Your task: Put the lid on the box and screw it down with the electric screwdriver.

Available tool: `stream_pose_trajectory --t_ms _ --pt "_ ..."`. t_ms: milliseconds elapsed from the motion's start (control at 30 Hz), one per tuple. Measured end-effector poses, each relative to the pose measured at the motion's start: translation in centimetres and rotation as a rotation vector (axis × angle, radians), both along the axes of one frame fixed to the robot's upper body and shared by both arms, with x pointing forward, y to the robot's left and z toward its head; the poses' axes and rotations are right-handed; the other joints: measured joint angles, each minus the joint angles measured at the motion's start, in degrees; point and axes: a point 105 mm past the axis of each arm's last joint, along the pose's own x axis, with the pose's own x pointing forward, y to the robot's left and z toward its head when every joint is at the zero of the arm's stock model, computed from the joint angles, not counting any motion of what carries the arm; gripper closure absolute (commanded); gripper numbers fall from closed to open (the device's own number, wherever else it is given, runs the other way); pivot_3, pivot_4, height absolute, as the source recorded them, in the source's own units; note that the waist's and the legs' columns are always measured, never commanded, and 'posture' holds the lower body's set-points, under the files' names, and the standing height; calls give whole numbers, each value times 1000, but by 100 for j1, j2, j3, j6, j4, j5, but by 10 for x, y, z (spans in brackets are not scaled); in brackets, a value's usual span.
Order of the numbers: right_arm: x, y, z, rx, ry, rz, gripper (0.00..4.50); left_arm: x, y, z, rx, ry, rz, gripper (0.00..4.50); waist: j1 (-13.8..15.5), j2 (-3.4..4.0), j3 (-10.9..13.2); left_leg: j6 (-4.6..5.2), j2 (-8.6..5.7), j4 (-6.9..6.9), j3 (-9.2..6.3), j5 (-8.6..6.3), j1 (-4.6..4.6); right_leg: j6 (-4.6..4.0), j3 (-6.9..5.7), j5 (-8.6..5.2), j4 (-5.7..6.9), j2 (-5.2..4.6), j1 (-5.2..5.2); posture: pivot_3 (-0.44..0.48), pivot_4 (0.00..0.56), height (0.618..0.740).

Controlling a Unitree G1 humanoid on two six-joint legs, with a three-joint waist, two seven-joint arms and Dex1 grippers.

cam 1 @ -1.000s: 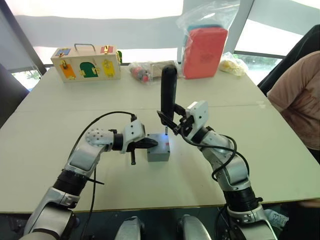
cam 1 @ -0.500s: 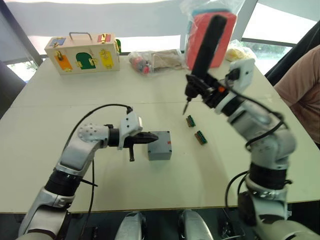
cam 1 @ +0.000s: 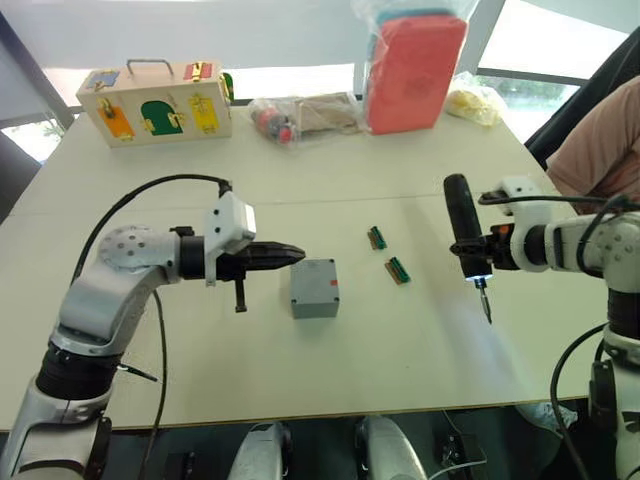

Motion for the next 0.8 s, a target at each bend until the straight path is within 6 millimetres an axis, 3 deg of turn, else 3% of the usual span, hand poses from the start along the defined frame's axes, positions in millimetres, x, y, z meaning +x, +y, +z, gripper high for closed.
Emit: stream_pose_trajectory --t_ms 167,267,333,367,467,533,667,800 --pt "3 -4 -29 21 136 -47 2602 -4 5 4 -9 -3 36 4500 25 1 4 -1 -2 8 3 1 -2 8 7 6 2 -2 1 0 150 730" --pt "7 -3 -30 13 142 -48 2602 -6 2 6 -16 -6 35 4500 26 -3 6 -2 -3 15 4 1 -2 15 9 10 -1 -4 6 0 150 730" --pt "9 -3 -30 10 140 -46 1641 -6 2 7 -19 1 40 4500 24 -3 6 -2 -4 17 6 1 -2 18 11 13 -2 -5 7 0 150 730" --pt "11 -3 -30 14 133 -44 1507 -6 3 6 -18 5 46 4500 20 -3 6 -2 -5 18 6 1 -1 19 11 14 -2 -4 9 0 150 730" --pt "17 -1 -28 16 98 -23 313 -7 8 4 -1 7 70 4500 12 -3 6 -3 -5 21 6 2 2 21 11 16 1 -4 10 0 150 730" --pt "18 1 -26 16 84 -2 17 -8 13 4 6 7 89 4500 15 -3 7 -4 -5 21 5 3 2 21 10 16 2 -4 10 0 150 730" --pt "20 0 -4 -24 -5 60 17 -7 21 6 23 -7 126 4500 37 -1 8 -5 -5 21 5 3 2 21 10 16 2 -4 10 0 150 730" --pt "6 -3 43 -57 -151 218 17 -6 41 3 69 2 203 4500 44 13 19 -4 -5 19 5 2 -4 22 10 15 -2 -9 5 0 150 730"
